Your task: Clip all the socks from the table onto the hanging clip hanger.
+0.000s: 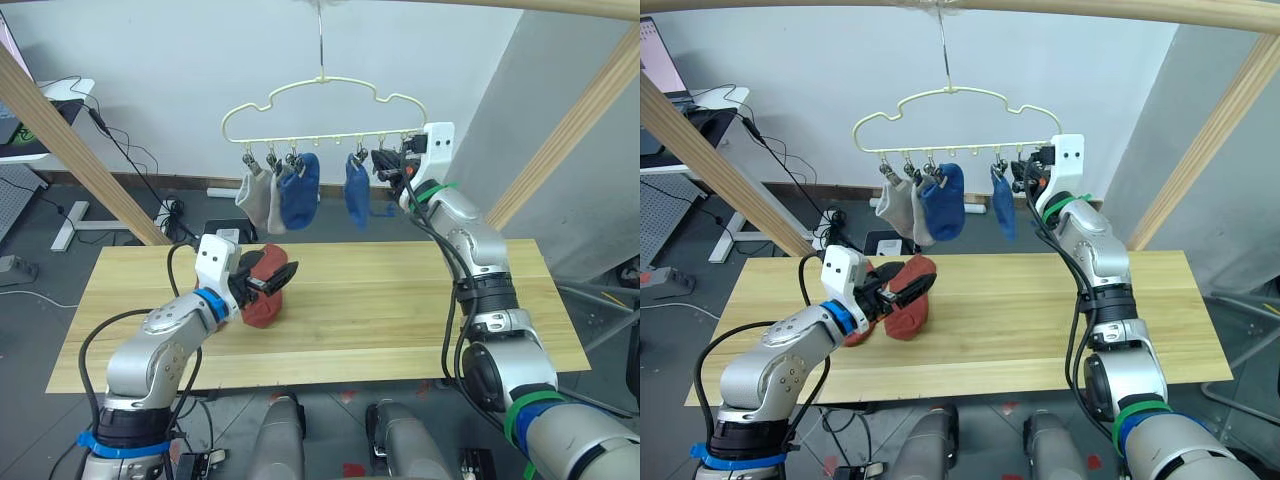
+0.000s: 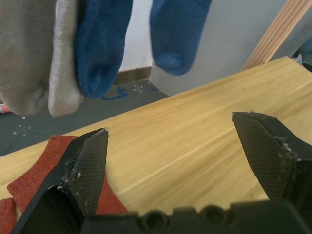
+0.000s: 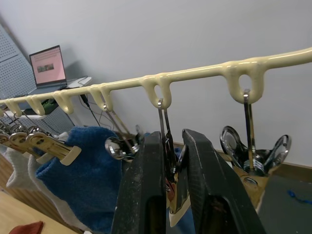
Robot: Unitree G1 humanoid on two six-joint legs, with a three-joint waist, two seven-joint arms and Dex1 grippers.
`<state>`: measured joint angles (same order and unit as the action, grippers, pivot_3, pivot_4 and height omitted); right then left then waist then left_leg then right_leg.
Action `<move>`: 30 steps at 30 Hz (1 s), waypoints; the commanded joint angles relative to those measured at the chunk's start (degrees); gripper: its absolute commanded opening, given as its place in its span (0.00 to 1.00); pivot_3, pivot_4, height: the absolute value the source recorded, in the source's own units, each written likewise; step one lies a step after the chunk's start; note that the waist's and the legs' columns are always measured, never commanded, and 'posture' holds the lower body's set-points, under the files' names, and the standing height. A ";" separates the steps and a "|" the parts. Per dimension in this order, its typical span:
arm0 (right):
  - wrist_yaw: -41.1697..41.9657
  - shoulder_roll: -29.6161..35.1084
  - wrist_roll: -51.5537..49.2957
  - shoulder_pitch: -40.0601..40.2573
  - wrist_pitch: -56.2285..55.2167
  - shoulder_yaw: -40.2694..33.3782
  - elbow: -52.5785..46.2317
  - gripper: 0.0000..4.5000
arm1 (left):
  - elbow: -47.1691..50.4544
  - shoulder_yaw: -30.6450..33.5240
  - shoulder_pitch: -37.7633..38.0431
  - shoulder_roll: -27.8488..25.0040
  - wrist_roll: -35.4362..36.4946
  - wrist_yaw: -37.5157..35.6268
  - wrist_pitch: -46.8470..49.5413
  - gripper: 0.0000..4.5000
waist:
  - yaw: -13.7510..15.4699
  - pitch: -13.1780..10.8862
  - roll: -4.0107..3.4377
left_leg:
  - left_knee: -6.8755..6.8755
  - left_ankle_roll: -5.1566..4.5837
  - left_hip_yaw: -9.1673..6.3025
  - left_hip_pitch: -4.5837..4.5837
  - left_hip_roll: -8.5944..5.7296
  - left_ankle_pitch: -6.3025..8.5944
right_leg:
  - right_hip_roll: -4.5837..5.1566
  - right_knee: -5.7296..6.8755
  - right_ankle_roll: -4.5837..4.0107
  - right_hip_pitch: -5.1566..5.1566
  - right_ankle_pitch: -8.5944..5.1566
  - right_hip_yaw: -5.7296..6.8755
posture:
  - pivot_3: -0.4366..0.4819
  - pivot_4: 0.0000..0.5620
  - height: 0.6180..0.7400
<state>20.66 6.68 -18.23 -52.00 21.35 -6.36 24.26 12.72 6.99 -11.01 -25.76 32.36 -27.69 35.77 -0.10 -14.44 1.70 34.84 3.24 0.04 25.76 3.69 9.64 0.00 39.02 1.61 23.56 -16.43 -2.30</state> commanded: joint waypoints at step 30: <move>-13.34 -3.79 12.27 3.43 -8.60 3.94 -4.43 0.52 | 1.13 1.47 -1.57 1.75 -2.83 -0.77 -2.69 1.00 | 0.00 0.01 0.01 | 0.00 0.01 0.00 0.00 -0.01 -0.01 | 0.01 0.01 0.01 0.00 0.00 0.01 | 0.56 0.41 1.00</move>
<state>9.42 3.19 -6.54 -48.34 14.08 -1.96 23.05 12.24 7.14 -12.05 -23.87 29.04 -28.17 34.11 -0.10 -14.44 1.71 34.84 3.25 0.04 25.76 3.68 9.63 0.01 39.04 1.61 23.56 -16.42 -2.29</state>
